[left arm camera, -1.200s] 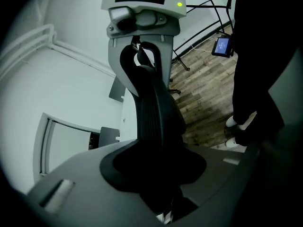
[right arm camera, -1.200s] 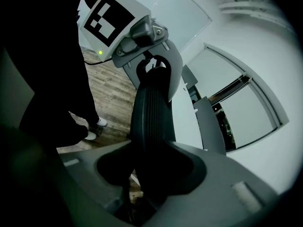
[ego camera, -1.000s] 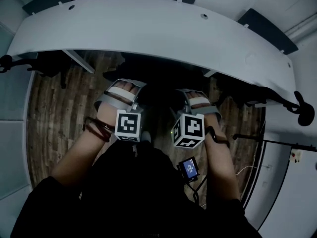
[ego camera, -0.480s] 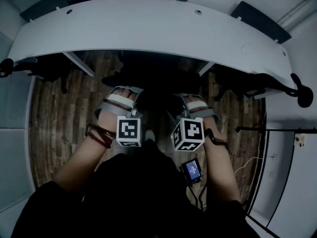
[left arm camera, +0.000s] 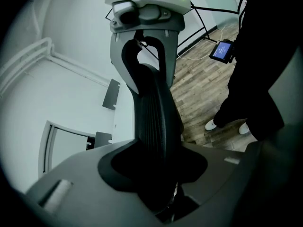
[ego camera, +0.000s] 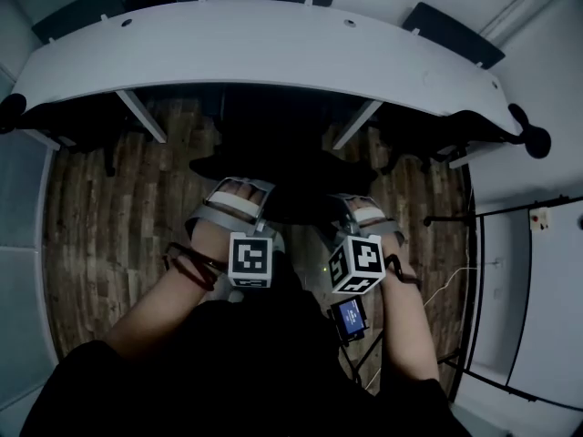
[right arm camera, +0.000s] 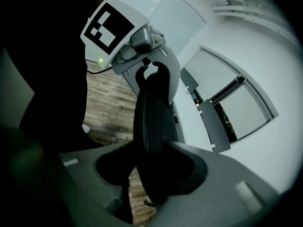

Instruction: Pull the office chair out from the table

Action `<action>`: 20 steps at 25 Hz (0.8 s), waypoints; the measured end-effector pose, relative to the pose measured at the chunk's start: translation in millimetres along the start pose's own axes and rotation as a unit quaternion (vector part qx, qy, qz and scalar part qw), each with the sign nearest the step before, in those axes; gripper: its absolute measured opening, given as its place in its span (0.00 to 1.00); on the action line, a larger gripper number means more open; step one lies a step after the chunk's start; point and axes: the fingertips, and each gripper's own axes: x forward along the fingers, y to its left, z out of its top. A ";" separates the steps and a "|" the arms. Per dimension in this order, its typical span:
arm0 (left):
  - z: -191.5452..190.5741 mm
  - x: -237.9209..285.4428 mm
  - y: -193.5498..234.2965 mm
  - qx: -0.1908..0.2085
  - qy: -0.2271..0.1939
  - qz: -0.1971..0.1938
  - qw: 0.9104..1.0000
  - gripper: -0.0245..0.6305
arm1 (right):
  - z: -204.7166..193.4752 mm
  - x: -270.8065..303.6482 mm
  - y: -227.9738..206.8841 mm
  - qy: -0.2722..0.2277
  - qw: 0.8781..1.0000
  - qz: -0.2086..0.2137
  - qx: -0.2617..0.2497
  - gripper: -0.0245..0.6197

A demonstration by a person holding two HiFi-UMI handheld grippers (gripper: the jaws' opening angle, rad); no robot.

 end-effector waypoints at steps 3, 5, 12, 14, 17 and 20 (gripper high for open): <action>5.6 -25.5 -24.9 0.008 -0.009 -0.001 1.000 0.30 | 13.4 -14.6 30.8 0.008 1.000 -0.012 0.010 0.31; 9.6 -40.9 -39.6 0.014 -0.010 -0.001 1.000 0.30 | 21.0 -24.8 48.9 0.011 1.000 -0.015 0.015 0.31; 32.7 -92.3 -87.7 0.017 -0.019 0.002 1.000 0.30 | 37.4 -61.7 111.2 0.016 0.999 -0.019 0.031 0.32; 42.8 -104.7 -100.3 0.020 -0.018 0.002 1.000 0.30 | 38.1 -73.5 128.1 0.014 0.999 -0.018 0.036 0.32; 59.1 -124.2 -113.0 0.009 -0.017 -0.001 1.000 0.30 | 37.1 -91.1 149.2 0.011 0.999 -0.011 0.037 0.33; 82.8 -136.2 -134.2 0.015 -0.008 0.004 1.000 0.30 | 27.8 -111.4 174.5 0.012 0.999 -0.008 0.034 0.33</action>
